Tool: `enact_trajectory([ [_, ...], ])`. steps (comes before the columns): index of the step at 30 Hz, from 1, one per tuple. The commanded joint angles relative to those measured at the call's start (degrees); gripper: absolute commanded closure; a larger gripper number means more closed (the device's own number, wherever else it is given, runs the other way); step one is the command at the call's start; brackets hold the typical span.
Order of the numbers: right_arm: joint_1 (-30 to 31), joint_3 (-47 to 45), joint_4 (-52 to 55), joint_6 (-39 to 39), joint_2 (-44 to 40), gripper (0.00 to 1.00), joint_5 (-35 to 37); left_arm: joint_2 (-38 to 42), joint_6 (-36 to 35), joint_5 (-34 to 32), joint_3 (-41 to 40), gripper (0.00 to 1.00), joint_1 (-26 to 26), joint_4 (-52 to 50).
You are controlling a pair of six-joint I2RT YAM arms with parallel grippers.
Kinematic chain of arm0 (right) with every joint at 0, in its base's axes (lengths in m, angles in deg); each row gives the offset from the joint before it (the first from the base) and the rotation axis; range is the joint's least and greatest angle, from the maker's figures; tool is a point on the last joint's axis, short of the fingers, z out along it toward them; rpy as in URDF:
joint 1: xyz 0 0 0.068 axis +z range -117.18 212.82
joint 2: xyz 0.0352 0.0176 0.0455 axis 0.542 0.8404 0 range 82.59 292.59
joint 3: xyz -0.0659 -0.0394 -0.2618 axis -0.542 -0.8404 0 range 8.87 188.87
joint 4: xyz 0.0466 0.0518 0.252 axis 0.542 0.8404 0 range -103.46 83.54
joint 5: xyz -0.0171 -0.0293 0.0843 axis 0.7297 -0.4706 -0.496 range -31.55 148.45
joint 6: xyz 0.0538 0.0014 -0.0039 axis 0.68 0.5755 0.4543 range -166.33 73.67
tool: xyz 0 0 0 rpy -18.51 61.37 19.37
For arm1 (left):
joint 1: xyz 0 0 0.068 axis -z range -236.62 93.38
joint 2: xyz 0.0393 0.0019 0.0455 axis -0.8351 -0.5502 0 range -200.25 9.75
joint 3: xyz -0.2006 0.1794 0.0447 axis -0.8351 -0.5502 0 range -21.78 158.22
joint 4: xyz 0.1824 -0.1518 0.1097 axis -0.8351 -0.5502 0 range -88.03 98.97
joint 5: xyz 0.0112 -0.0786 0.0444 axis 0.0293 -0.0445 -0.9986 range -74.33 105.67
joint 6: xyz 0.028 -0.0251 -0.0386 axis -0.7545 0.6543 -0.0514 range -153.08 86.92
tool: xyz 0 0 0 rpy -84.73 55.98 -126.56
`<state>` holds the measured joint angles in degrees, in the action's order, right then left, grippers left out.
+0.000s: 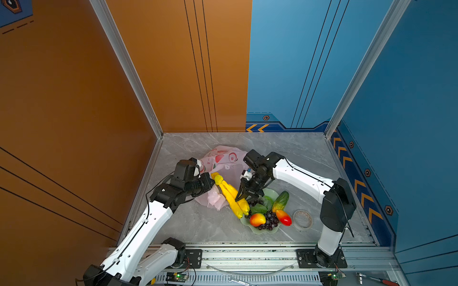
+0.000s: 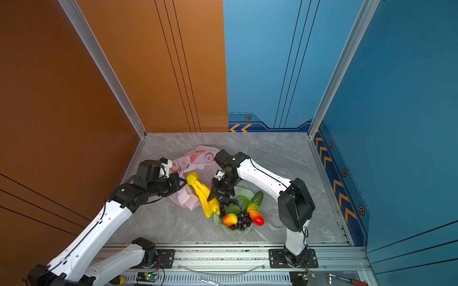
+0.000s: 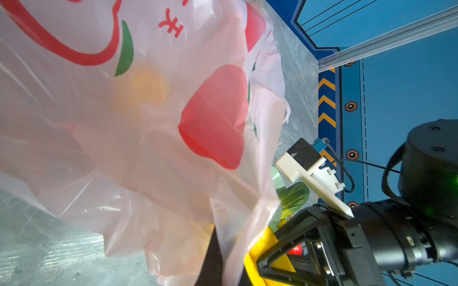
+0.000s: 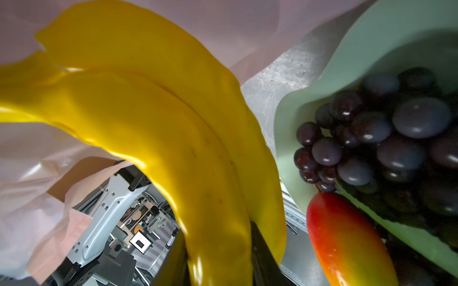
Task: Place the fruits into the plastic bag
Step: Place the fruit in the plastic bag.
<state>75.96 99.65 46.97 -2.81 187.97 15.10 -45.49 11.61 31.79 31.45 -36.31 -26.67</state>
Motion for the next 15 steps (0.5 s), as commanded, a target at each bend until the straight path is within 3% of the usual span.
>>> enact_trajectory([
  [1, -0.83, 3.3, 2.77, 0.53, 2.01, 0.76, -0.64, 1.0, -3.34, 0.24, 1.51, 1.0, 0.63, -2.42],
  [15, -2.53, 17.06, -0.5, 7.4, 12.95, 0.76, 0.87, 1.37, -6.13, -0.39, 1.45, 1.0, 4.91, -4.05],
])
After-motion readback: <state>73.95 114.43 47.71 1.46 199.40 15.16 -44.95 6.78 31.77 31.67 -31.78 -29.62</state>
